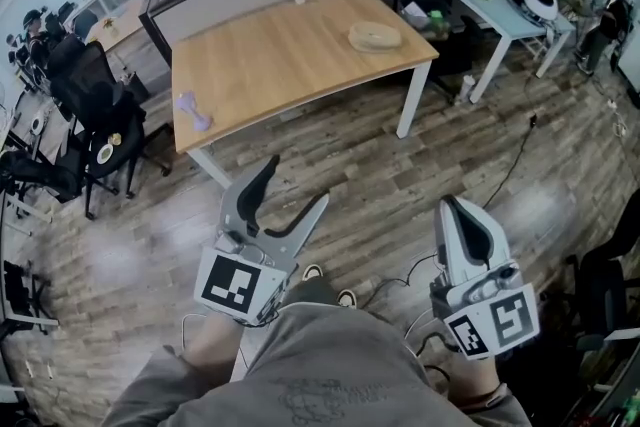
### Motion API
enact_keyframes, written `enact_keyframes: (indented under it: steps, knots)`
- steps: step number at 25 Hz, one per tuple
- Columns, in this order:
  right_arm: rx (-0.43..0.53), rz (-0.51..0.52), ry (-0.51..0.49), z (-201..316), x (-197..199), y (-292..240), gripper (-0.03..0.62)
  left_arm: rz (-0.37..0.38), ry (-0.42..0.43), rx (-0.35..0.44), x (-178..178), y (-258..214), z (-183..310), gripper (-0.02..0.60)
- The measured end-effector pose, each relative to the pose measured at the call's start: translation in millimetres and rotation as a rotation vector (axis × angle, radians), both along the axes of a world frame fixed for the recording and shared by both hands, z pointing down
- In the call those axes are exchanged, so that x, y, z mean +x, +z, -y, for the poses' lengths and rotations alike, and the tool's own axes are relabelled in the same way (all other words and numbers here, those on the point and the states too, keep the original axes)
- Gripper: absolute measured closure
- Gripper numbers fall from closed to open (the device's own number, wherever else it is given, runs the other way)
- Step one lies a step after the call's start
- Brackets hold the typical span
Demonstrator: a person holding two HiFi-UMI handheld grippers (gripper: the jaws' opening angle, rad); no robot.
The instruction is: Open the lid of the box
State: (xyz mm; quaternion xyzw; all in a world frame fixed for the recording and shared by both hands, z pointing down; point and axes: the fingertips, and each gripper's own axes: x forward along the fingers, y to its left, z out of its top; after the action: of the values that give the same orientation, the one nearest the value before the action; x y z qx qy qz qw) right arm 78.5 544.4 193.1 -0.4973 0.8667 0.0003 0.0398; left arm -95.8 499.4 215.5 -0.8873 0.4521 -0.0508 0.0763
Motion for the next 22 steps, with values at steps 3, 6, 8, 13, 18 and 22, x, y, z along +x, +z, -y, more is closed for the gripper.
enact_keyframes:
  steps: [3, 6, 8, 13, 18, 22]
  knots:
    - [-0.006, -0.015, -0.017, 2.7, -1.7, 4.3, 0.585, 0.008, -0.016, -0.019, -1.9, 7.2, 7.0, 0.243]
    - [0.000, -0.025, -0.017, 11.3, 0.6, 3.9, 0.585, 0.020, -0.027, 0.013, -5.1, 9.1, 20.2, 0.227]
    - [0.008, -0.020, -0.010, 18.1, 2.8, 2.8, 0.585, 0.018, -0.026, 0.009, -4.1, 10.0, 27.9, 0.227]
    - [0.095, -0.001, 0.065, 35.8, 15.8, -10.3, 0.489, 0.018, -0.002, 0.004, 3.2, 14.7, 51.9, 0.227]
    - [0.049, -0.050, 0.056, 69.8, 17.0, 1.5, 0.477, 0.025, 0.010, -0.006, 9.3, 21.7, 85.8, 0.227]
    - [0.020, -0.062, 0.041, 107.0, 10.9, 9.2, 0.478, 0.022, 0.006, -0.043, 7.5, 31.0, 119.7, 0.227]
